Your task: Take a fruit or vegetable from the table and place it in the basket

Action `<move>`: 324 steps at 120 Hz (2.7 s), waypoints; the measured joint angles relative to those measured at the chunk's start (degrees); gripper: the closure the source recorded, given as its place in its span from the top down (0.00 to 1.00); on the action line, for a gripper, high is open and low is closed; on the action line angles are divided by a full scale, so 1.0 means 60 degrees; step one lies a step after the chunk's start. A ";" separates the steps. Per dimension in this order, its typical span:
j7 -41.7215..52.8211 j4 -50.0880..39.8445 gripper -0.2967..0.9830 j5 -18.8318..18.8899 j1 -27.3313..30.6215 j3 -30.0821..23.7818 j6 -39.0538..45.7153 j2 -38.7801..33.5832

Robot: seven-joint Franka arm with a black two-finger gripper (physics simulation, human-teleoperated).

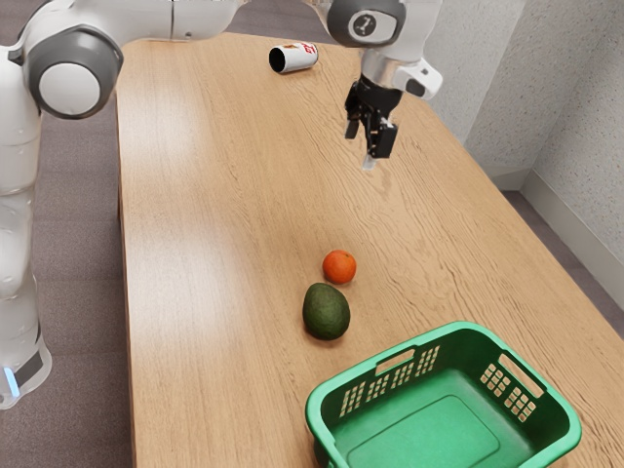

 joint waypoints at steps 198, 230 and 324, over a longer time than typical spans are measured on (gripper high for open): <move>0.3606 -0.5298 0.77 -0.0830 -0.0054 -0.0681 0.5400 -0.0041; 0.3596 -0.5274 0.51 -0.0811 -0.0042 -0.0701 0.5436 -0.0009; 0.2763 -0.4167 0.50 -0.0770 0.0025 -0.3074 0.3370 -0.2045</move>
